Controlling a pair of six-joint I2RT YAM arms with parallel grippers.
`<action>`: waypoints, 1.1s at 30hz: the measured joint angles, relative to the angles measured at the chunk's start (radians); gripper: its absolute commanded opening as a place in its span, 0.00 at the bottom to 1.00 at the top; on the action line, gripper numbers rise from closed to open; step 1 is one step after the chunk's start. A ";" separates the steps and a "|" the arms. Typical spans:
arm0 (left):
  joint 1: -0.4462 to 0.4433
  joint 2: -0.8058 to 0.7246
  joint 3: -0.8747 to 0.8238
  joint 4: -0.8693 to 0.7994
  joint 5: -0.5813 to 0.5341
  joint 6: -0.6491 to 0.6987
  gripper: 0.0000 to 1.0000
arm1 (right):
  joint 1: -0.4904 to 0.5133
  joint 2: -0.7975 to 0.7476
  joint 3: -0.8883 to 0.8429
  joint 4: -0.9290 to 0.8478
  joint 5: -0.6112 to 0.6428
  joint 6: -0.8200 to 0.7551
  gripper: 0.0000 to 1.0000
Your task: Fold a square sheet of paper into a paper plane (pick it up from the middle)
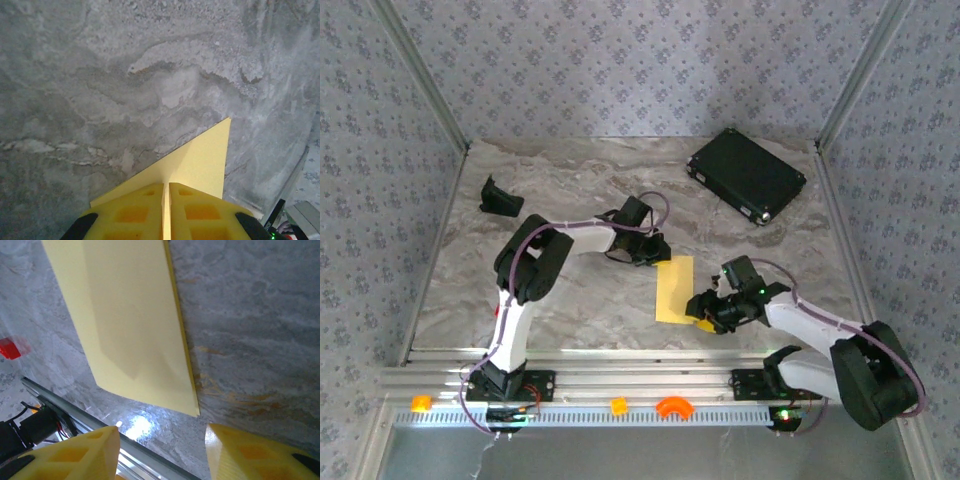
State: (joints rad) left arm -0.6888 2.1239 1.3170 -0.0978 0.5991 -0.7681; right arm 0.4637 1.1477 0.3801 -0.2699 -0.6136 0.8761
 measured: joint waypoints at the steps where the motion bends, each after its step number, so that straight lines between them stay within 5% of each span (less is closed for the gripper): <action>1: 0.002 -0.004 -0.014 0.021 0.004 0.000 0.13 | 0.000 0.008 0.000 0.008 -0.001 0.002 0.50; 33: 0.005 -0.014 -0.050 0.084 0.018 0.000 0.12 | 0.018 0.063 0.016 0.068 0.014 0.048 0.45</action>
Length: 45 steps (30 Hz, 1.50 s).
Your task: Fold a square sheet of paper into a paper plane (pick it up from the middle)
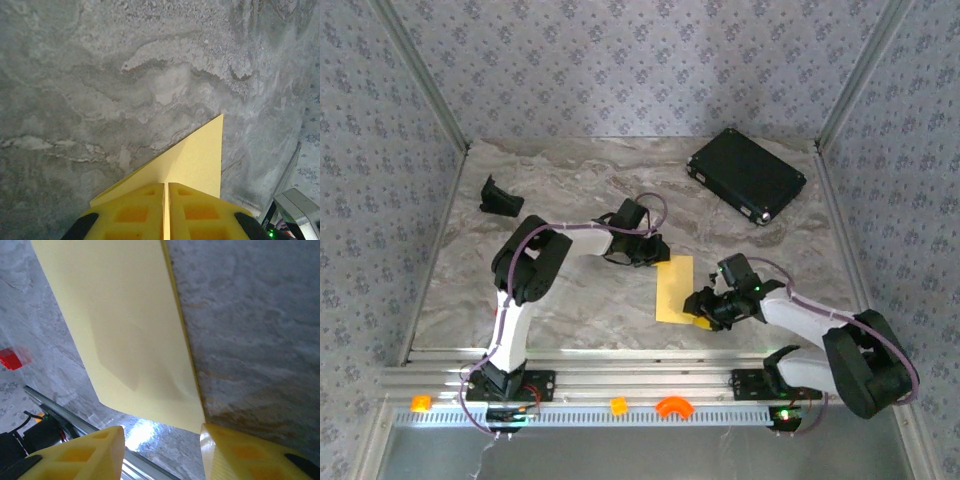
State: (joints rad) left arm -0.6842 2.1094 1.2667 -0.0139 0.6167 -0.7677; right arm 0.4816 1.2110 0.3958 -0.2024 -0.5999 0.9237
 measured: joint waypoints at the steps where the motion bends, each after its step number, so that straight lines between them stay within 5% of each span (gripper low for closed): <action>1: 0.000 0.000 0.000 0.000 0.000 0.000 0.12 | 0.000 0.007 0.000 0.012 -0.003 0.004 0.45; 17: 0.000 0.000 0.000 0.000 0.000 0.000 0.12 | 0.006 -0.049 0.007 -0.074 0.035 -0.004 0.46; 34: 0.000 0.000 0.000 -0.001 0.000 0.000 0.12 | 0.013 0.003 -0.004 0.038 0.010 0.024 0.39; 45: 0.000 0.000 0.002 -0.004 0.002 0.000 0.13 | -0.083 0.005 0.001 0.126 -0.043 0.015 0.38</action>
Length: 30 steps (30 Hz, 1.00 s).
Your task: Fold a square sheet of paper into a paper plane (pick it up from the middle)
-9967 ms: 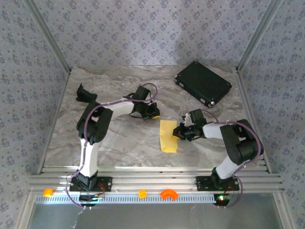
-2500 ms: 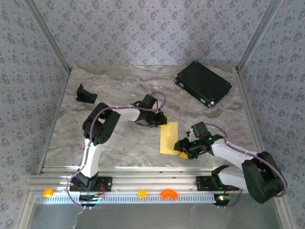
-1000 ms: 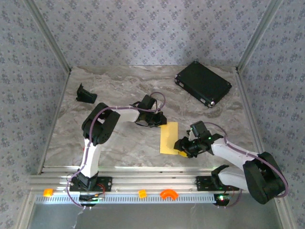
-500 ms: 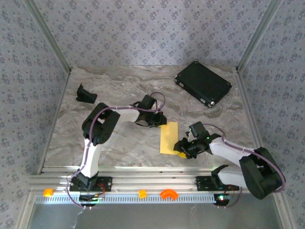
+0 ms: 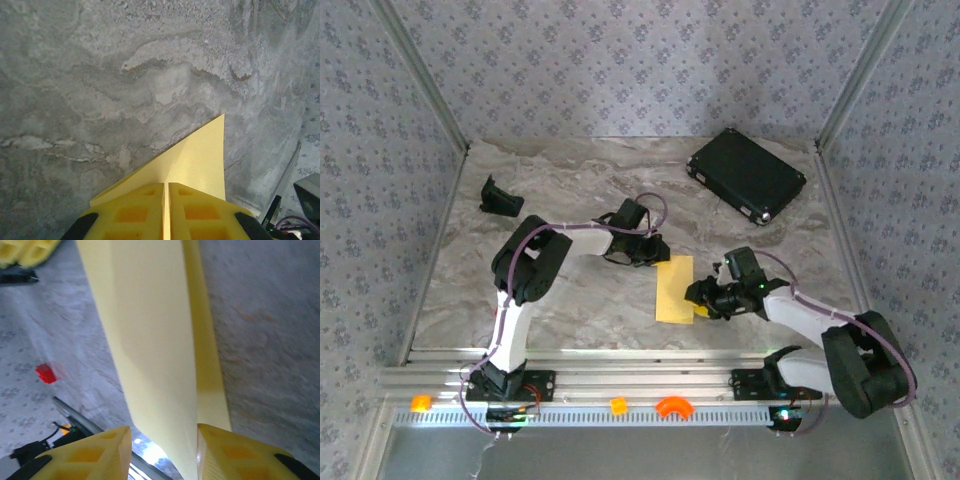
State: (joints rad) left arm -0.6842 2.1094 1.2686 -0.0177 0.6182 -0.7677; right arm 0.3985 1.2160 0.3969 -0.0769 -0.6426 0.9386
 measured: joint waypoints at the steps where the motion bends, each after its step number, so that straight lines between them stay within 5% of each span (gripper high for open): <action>1: 0.000 0.000 0.000 0.000 0.000 0.000 0.13 | -0.011 0.011 0.001 0.020 -0.011 -0.002 0.38; 30: -0.001 0.000 0.023 -0.057 0.003 0.009 0.15 | -0.115 0.319 0.036 0.293 -0.212 -0.064 0.09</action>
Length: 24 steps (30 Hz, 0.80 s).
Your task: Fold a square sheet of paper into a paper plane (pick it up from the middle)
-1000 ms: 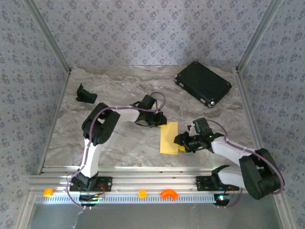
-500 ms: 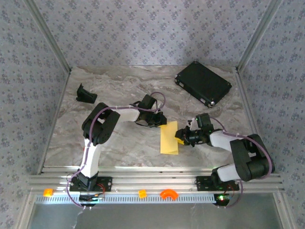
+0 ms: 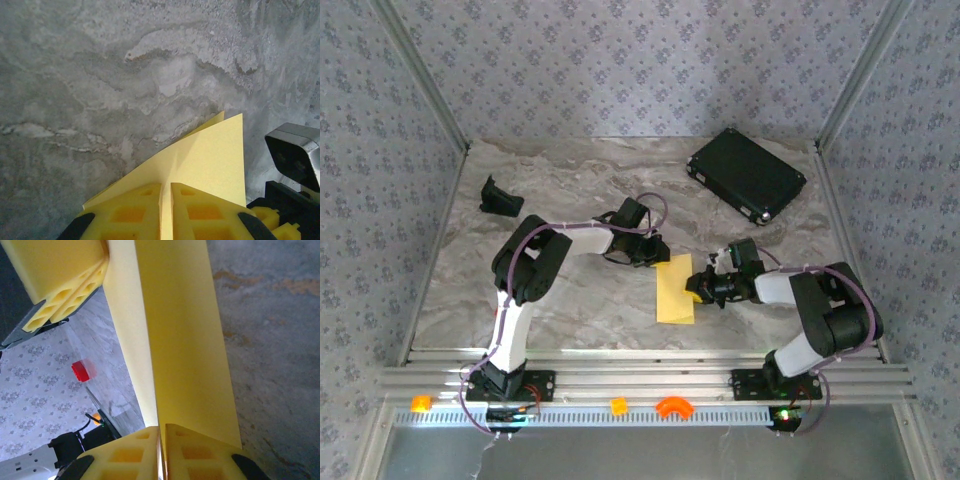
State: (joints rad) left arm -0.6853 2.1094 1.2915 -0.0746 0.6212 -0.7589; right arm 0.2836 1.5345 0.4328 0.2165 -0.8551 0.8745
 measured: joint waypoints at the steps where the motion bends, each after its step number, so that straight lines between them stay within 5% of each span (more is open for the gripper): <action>1: 0.000 0.000 0.000 -0.001 0.000 0.002 0.16 | 0.000 0.000 0.000 0.002 0.000 0.000 0.06; 13: -0.001 -0.078 0.017 -0.104 -0.035 0.069 0.46 | 0.000 0.000 0.011 0.000 -0.002 -0.003 0.02; 24: -0.029 -0.391 -0.207 -0.046 -0.130 0.150 0.45 | -0.001 0.038 0.060 0.029 0.009 0.014 0.18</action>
State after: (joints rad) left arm -0.7139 1.7187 1.0843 -0.1204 0.4915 -0.6086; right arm 0.2825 1.5726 0.4923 0.2459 -0.8463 0.8890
